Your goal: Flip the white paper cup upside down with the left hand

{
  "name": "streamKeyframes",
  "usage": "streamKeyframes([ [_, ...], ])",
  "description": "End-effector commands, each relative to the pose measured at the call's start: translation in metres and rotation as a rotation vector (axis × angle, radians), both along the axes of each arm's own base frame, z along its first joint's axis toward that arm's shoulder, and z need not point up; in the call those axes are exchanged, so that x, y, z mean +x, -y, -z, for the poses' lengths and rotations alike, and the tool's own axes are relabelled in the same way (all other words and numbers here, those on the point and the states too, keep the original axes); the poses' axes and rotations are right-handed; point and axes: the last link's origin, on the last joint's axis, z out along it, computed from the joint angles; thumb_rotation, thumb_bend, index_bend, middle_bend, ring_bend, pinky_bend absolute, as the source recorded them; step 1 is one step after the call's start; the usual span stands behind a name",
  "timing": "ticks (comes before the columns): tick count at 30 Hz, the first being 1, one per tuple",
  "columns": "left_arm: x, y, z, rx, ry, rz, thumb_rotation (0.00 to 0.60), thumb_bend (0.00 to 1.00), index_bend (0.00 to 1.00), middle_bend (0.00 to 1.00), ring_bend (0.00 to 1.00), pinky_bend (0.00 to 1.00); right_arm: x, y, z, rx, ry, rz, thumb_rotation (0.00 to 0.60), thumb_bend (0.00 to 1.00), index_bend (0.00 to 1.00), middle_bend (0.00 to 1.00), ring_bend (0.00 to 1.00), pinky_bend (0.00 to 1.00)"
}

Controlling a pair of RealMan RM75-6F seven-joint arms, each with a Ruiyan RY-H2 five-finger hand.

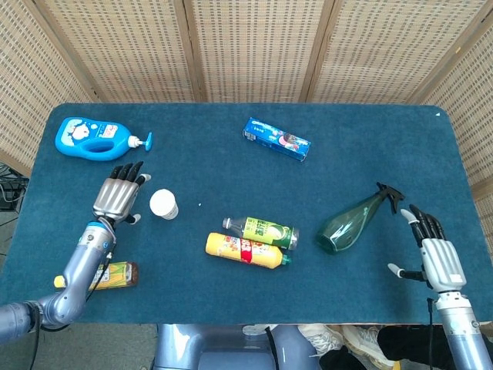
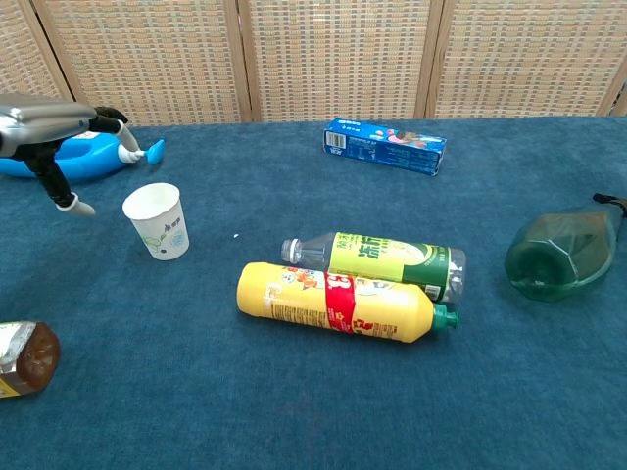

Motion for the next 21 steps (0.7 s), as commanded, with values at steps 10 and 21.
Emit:
streamKeyframes([
  [10, 0.017, -0.013, 0.03, -0.057, -0.04, -0.005, 0.6, 0.21, 0.15, 0.0, 0.0, 0.08, -0.004, 0.002, -0.003, 0.002, 0.021, 0.018, 0.6, 0.11, 0.0, 0.0, 0.0, 0.0],
  [21, 0.027, -0.017, 0.049, -0.091, -0.055, -0.001, 0.6, 0.21, 0.18, 0.0, 0.0, 0.08, -0.005, 0.003, -0.004, 0.002, 0.035, 0.024, 0.6, 0.11, 0.0, 0.0, 0.0, 0.0],
])
